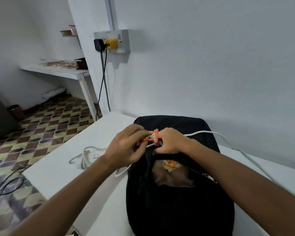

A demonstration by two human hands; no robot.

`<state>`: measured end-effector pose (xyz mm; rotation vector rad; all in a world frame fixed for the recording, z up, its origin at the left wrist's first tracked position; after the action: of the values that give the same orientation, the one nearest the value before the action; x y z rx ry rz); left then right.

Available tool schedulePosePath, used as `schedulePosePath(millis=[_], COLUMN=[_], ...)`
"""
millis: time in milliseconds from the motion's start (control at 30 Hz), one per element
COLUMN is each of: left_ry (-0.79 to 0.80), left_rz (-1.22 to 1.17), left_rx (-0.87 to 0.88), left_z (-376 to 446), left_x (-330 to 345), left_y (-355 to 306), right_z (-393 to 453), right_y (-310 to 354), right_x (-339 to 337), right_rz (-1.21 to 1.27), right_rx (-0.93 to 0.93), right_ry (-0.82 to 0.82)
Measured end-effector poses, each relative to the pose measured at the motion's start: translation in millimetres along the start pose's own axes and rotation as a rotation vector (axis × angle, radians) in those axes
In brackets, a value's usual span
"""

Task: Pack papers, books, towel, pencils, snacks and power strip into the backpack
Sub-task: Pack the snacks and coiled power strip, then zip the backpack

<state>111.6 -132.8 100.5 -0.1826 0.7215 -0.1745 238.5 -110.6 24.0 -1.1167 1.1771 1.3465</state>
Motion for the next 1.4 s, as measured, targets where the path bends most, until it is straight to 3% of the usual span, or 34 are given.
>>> schedulePosePath(millis=[133, 233, 333, 500, 667, 833, 1100, 1300, 1400], left_ry=[0.188, 0.311, 0.436, 0.577, 0.786, 0.759, 0.942, 0.844, 0.897], left_rz=[0.06, 0.233, 0.551, 0.826, 0.788, 0.806, 0.776, 0.708, 0.698], left_rx=[0.134, 0.135, 0.046, -0.185, -0.453, -0.498, -0.593, -0.631, -0.637], left_z=[-13, -22, -20, -8, -4, -8, -54, -52, -59], left_x=[44, 71, 87, 99, 117, 134, 143, 130, 127], left_y=[-51, -62, -60, -67, -53, -39, -13, -34, -36], right_z=[-1, -8, -19, -31, -44, -55, -71, -88, -96], right_y=[-4, 6, 20, 41, 57, 50, 42, 27, 17], right_x=[-10, -25, -42, -67, -87, -88, -66, -51, -50], right_rz=[0.205, 0.224, 0.151, -0.059, -0.15, -0.115, -0.015, -0.077, -0.072], right_rx=[0.075, 0.071, 0.065, 0.033, 0.011, 0.035, 0.047, 0.095, 0.143], right_ry=[0.177, 0.164, 0.106, 0.049, 0.0, -0.037, 0.034, 0.102, 0.114])
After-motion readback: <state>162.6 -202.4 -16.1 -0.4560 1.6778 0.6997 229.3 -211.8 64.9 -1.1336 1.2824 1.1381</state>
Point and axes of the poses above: each hand's wrist, its own z-axis towards the middle knuckle, its own x-axis out of the palm, y = z × x, the point moved 10 cm from there along z, towards the middle knuckle, and after that the axes turned 9 degrees about -z, right-handed, at the moved point
